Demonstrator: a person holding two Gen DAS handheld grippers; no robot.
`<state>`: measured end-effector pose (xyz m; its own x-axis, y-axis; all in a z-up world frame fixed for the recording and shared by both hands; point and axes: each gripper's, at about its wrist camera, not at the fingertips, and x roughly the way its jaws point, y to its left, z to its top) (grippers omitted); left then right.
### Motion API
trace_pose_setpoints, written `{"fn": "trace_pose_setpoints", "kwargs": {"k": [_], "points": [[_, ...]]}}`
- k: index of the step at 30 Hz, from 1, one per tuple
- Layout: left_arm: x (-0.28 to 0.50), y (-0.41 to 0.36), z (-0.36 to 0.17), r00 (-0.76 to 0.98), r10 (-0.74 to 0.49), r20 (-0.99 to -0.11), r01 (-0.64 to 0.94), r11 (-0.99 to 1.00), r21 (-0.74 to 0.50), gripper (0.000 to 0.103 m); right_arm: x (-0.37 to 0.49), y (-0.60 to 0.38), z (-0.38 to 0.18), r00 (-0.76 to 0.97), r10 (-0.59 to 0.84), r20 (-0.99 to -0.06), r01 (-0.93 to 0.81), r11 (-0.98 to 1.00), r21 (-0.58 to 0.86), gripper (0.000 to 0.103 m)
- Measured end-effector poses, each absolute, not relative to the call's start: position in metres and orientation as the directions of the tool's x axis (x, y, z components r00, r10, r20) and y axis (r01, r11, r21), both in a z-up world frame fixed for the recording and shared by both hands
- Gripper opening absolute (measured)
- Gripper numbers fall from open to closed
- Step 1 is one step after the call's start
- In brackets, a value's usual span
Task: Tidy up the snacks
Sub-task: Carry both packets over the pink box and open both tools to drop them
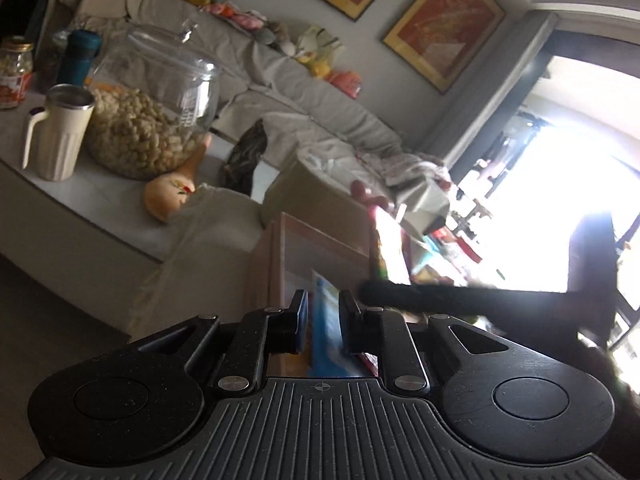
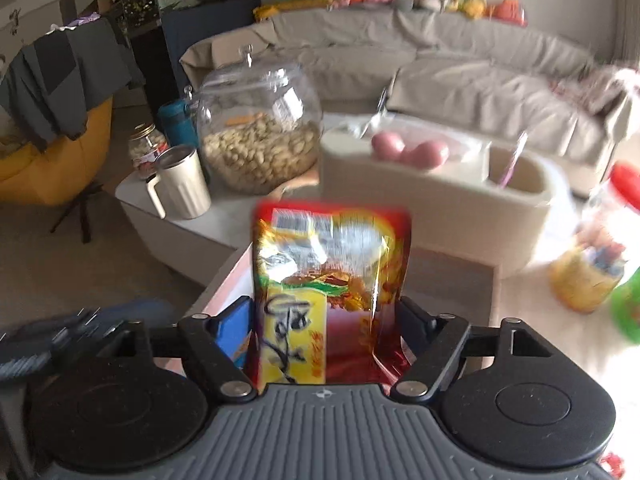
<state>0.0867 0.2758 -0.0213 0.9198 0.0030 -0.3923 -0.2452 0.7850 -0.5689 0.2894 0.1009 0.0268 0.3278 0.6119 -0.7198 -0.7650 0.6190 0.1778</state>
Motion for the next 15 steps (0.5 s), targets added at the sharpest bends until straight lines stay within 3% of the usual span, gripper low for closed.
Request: {"fn": "trace_pose_setpoints", "kwargs": {"k": [3, 9, 13, 15], "points": [[0.075, 0.262, -0.018, 0.930, -0.040, -0.366, -0.188, 0.804, -0.564, 0.019, 0.291, 0.098, 0.027, 0.304, 0.630, -0.715, -0.760, 0.613, 0.217, 0.082], [0.086, 0.230, -0.013, 0.914, -0.046, -0.402, -0.180, 0.844, -0.506, 0.019, 0.280, 0.088, 0.034, 0.353, 0.569, -0.743, -0.796, 0.600, 0.082, 0.084], [0.101, 0.212, -0.003, 0.905, -0.126, -0.407, -0.076, 0.892, -0.445, 0.019, 0.290, 0.075, 0.049, 0.282, 0.649, -0.706, -0.778, 0.585, 0.228, 0.087], [0.112, 0.200, -0.004, 0.882, -0.162, -0.442, -0.032, 0.916, -0.399, 0.019, 0.296, 0.088, 0.048, 0.254, 0.590, -0.766, -0.768, 0.604, 0.211, 0.089]]}}
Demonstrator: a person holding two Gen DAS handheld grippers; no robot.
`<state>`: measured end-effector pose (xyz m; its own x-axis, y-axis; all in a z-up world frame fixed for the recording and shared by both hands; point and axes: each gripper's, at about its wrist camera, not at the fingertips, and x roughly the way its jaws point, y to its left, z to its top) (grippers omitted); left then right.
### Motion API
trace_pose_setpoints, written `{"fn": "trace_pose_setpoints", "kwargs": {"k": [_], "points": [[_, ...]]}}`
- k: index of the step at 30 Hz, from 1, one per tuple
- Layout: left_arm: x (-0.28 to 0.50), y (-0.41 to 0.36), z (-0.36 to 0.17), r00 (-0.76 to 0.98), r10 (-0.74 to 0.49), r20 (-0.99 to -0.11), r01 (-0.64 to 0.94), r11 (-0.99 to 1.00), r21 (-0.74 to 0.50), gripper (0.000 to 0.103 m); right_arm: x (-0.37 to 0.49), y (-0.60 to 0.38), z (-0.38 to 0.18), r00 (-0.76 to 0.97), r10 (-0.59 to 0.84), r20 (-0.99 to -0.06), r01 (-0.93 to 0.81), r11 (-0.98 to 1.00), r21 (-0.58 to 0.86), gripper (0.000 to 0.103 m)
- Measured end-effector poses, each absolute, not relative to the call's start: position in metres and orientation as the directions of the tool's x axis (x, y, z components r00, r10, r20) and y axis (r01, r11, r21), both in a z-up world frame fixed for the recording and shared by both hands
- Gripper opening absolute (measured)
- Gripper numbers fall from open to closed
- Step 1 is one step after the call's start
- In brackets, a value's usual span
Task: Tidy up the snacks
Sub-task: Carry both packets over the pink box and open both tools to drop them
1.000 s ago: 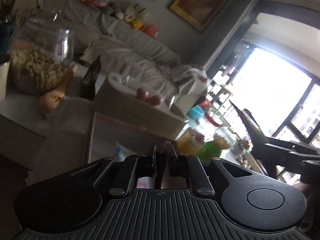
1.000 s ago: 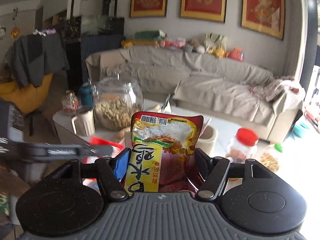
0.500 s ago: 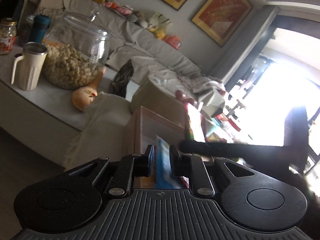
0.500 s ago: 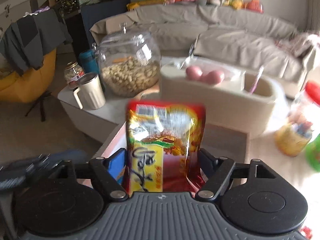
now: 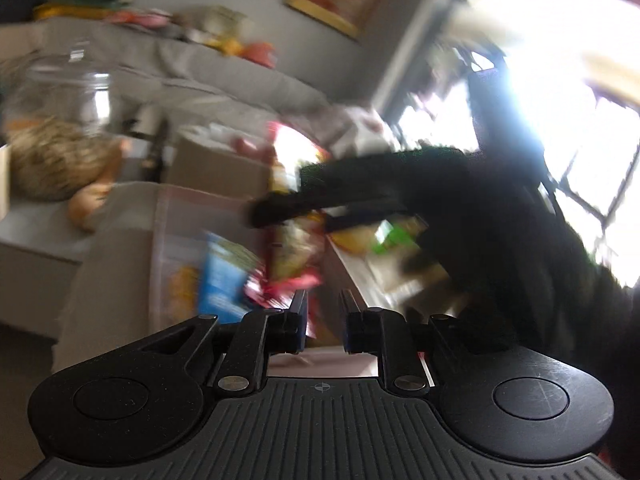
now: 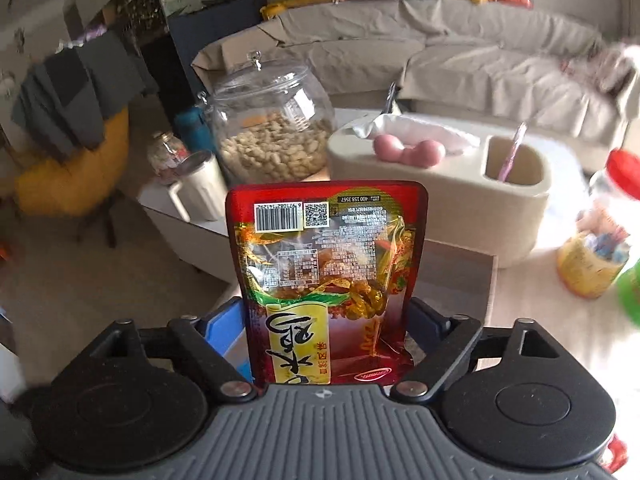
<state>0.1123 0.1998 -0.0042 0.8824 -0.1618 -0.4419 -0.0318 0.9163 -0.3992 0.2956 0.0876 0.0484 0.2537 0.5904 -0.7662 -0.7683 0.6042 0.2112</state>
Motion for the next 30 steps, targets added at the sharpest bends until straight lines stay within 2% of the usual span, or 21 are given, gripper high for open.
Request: {"fn": "trace_pose_setpoints", "kwargs": {"k": [2, 4, 6, 7, 10, 13, 16, 19, 21, 26, 30], "points": [[0.119, 0.192, -0.006, 0.869, -0.175, -0.463, -0.022, 0.921, -0.388, 0.019, 0.301, 0.105, 0.038, 0.244, 0.442, -0.863, -0.745, 0.655, 0.125, 0.088], [0.126, 0.190, -0.010, 0.863, -0.177, -0.473, -0.025, 0.920, -0.390, 0.019, 0.306, 0.107, 0.034, 0.213, 0.443, -0.871, -0.729, 0.666, 0.160, 0.088], [0.134, 0.193, -0.013, 0.860, -0.170, -0.480, -0.035, 0.921, -0.389, 0.019, 0.305, 0.097, 0.038, 0.186, 0.541, -0.820, -0.726, 0.638, 0.256, 0.088], [0.139, 0.193, -0.014, 0.857, -0.164, -0.488, -0.044, 0.922, -0.385, 0.019, 0.303, 0.094, 0.042, 0.198, 0.563, -0.802, -0.737, 0.625, 0.258, 0.088], [0.156, 0.196, -0.017, 0.858, -0.131, -0.496, -0.072, 0.927, -0.369, 0.019, 0.288, 0.088, 0.059, 0.279, 0.606, -0.745, -0.790, 0.586, 0.181, 0.088], [0.158, 0.196, -0.020, 0.866, -0.091, -0.492, -0.111, 0.924, -0.366, 0.019, 0.277, 0.061, 0.079, 0.380, 0.662, -0.646, -0.796, 0.590, 0.136, 0.088], [0.148, 0.197, -0.023, 0.865, -0.113, -0.489, -0.105, 0.912, -0.396, 0.019, 0.276, 0.023, 0.083, 0.487, 0.640, -0.594, -0.777, 0.628, 0.040, 0.088], [0.139, 0.196, -0.028, 0.854, -0.137, -0.502, -0.100, 0.903, -0.418, 0.019, 0.282, -0.020, 0.068, 0.573, 0.557, -0.601, -0.733, 0.677, -0.071, 0.088], [0.129, 0.188, -0.029, 0.846, -0.165, -0.507, -0.088, 0.895, -0.438, 0.019, 0.291, -0.055, 0.053, 0.598, 0.502, -0.625, -0.693, 0.715, -0.089, 0.088], [0.128, 0.152, -0.047, 0.802, -0.247, -0.544, -0.052, 0.878, -0.476, 0.019, 0.313, -0.136, 0.003, 0.602, 0.394, -0.694, -0.571, 0.820, -0.029, 0.088], [0.133, 0.114, -0.063, 0.744, -0.303, -0.595, -0.020, 0.880, -0.474, 0.019, 0.318, -0.167, -0.035, 0.609, 0.364, -0.705, -0.513, 0.858, 0.000, 0.088]]}}
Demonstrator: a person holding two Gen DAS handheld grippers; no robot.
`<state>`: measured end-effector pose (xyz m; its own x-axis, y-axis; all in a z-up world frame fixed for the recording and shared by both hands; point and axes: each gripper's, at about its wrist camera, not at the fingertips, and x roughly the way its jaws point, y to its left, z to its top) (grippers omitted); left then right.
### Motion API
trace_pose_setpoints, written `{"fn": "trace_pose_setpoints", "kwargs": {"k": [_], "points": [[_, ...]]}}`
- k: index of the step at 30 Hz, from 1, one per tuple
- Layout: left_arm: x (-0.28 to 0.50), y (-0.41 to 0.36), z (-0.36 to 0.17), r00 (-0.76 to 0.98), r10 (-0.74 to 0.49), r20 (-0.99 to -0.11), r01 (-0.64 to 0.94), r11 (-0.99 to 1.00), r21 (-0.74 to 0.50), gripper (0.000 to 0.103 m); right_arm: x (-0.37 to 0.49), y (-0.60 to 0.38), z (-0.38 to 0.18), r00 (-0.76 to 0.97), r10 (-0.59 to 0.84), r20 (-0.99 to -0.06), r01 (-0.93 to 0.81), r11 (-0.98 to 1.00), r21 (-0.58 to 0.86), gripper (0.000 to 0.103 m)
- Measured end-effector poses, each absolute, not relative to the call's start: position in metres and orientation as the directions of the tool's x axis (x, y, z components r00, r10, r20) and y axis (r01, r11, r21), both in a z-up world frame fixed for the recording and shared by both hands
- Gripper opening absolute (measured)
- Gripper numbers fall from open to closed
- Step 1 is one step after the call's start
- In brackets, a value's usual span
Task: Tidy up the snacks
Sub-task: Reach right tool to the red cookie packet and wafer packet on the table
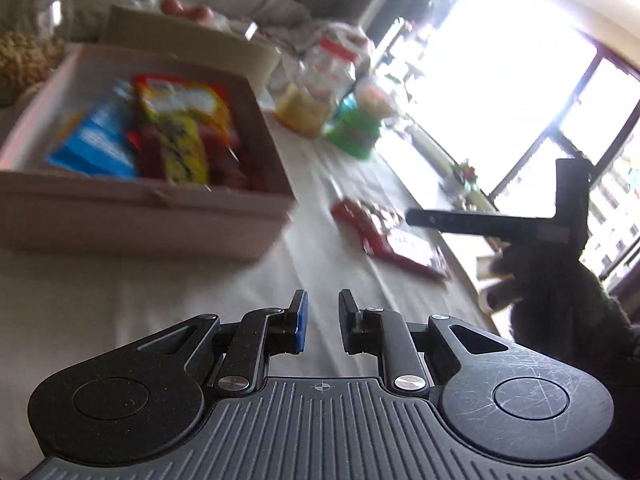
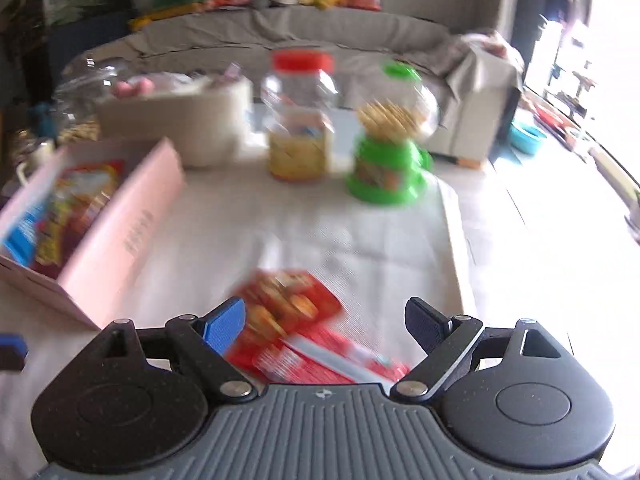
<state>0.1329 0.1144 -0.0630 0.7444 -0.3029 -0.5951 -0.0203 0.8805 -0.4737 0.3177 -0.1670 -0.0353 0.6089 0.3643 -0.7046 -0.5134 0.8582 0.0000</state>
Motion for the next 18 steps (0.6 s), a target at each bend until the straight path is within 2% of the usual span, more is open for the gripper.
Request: {"fn": "trace_pose_setpoints", "kwargs": {"k": [9, 15, 18], "points": [[0.117, 0.092, -0.073, 0.691, -0.291, -0.661, -0.040, 0.899, -0.437, 0.019, 0.333, -0.182, -0.083, 0.546, 0.485, -0.683, -0.571, 0.812, 0.120, 0.090], [0.119, 0.089, -0.074, 0.690, -0.285, -0.666, -0.075, 0.886, -0.457, 0.019, 0.342, -0.195, -0.070, 0.498, 0.598, -0.628, -0.531, 0.783, 0.324, 0.090], [0.118, 0.083, -0.075, 0.681, -0.301, -0.668, -0.063, 0.884, -0.463, 0.019, 0.346, -0.174, -0.061, 0.518, 0.600, -0.609, -0.538, 0.783, 0.313, 0.090]]}}
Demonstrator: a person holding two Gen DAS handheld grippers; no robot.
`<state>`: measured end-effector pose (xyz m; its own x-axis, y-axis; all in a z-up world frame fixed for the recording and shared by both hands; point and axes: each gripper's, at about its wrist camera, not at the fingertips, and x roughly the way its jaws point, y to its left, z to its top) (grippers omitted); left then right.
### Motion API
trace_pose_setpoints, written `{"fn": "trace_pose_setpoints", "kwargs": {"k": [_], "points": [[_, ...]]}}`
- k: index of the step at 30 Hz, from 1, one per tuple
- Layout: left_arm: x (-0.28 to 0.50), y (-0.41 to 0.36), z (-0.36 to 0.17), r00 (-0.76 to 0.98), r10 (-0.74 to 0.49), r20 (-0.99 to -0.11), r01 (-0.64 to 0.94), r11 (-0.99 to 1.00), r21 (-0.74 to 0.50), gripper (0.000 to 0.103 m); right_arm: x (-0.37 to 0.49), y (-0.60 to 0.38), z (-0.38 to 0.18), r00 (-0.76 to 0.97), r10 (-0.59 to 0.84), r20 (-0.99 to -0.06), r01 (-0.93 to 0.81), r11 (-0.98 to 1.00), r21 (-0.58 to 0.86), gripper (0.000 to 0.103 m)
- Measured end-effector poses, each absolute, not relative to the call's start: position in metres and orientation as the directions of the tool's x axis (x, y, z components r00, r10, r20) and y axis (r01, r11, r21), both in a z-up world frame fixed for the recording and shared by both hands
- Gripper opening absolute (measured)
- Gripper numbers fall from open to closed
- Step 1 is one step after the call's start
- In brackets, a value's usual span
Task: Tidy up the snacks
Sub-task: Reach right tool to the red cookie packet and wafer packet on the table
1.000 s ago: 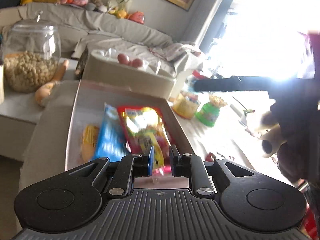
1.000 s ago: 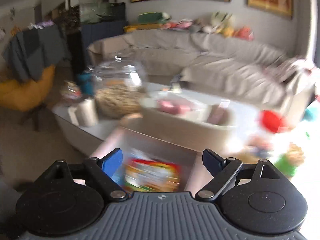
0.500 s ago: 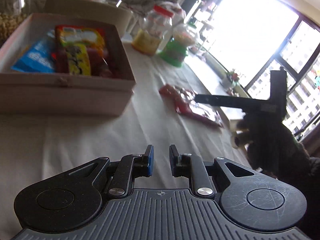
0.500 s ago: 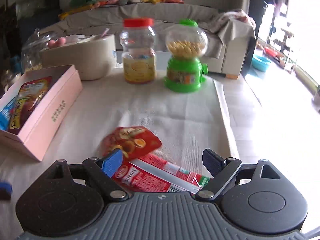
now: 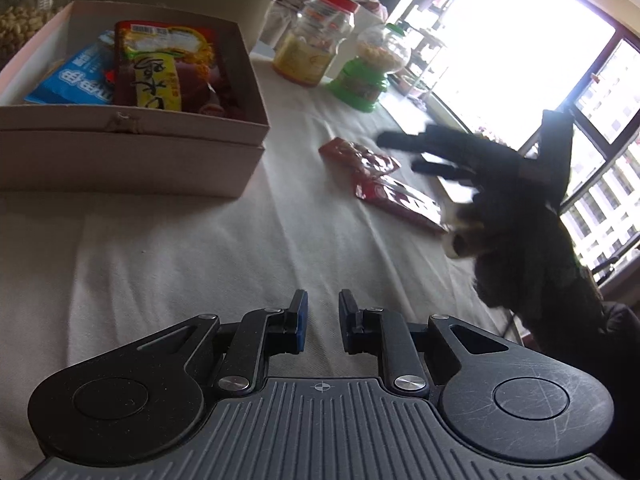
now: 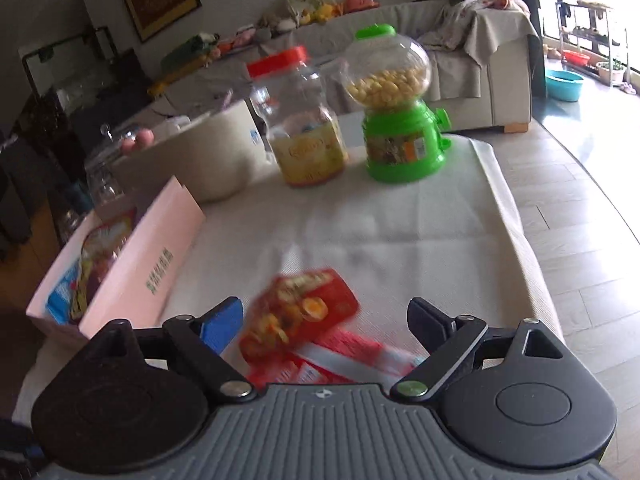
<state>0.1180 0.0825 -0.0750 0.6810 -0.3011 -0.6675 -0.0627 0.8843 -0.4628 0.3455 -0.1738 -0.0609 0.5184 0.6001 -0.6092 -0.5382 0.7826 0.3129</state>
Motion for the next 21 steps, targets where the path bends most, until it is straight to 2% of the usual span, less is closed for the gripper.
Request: {"fn": "trace_pose_setpoints", "kwargs": {"k": [5, 7, 8, 11, 12, 14, 15, 16, 18, 21], "points": [[0.113, 0.083, -0.074, 0.677, -0.305, -0.670, -0.055, 0.886, -0.460, 0.019, 0.359, -0.128, -0.069, 0.501, 0.523, -0.689, -0.585, 0.792, 0.176, 0.090], [0.111, 0.091, -0.074, 0.685, -0.290, -0.668, -0.075, 0.884, -0.461, 0.019, 0.359, -0.122, -0.074, 0.498, 0.495, -0.712, -0.585, 0.798, 0.145, 0.085], [0.109, 0.096, -0.075, 0.689, -0.282, -0.667, -0.088, 0.882, -0.463, 0.019, 0.357, -0.121, -0.074, 0.497, 0.488, -0.718, -0.588, 0.797, 0.135, 0.076], [0.108, 0.107, -0.081, 0.693, -0.265, -0.670, -0.130, 0.869, -0.478, 0.019, 0.336, -0.125, -0.069, 0.501, 0.495, -0.710, -0.624, 0.775, 0.100, 0.060], [0.108, 0.109, -0.083, 0.692, -0.265, -0.672, -0.139, 0.864, -0.484, 0.019, 0.327, -0.127, -0.066, 0.499, 0.504, -0.705, -0.636, 0.766, 0.098, 0.047], [0.107, 0.112, -0.087, 0.690, -0.276, -0.669, -0.144, 0.853, -0.501, 0.019, 0.309, -0.133, -0.059, 0.488, 0.522, -0.700, -0.656, 0.748, 0.101, 0.037], [0.107, 0.112, -0.088, 0.691, -0.281, -0.666, -0.143, 0.850, -0.507, 0.019, 0.301, -0.135, -0.056, 0.472, 0.536, -0.700, -0.670, 0.734, 0.110, 0.027], [0.106, 0.112, -0.088, 0.692, -0.283, -0.664, -0.141, 0.849, -0.509, 0.019, 0.293, -0.138, -0.054, 0.452, 0.555, -0.699, -0.685, 0.717, 0.127, 0.025], [0.105, 0.113, -0.088, 0.692, -0.288, -0.662, -0.139, 0.847, -0.514, 0.019, 0.276, -0.142, -0.050, 0.407, 0.590, -0.697, -0.712, 0.683, 0.162, 0.010], [0.106, 0.113, -0.087, 0.694, -0.285, -0.661, -0.142, 0.846, -0.514, 0.019, 0.255, -0.143, -0.049, 0.331, 0.641, -0.693, -0.734, 0.637, 0.238, 0.009]]}}
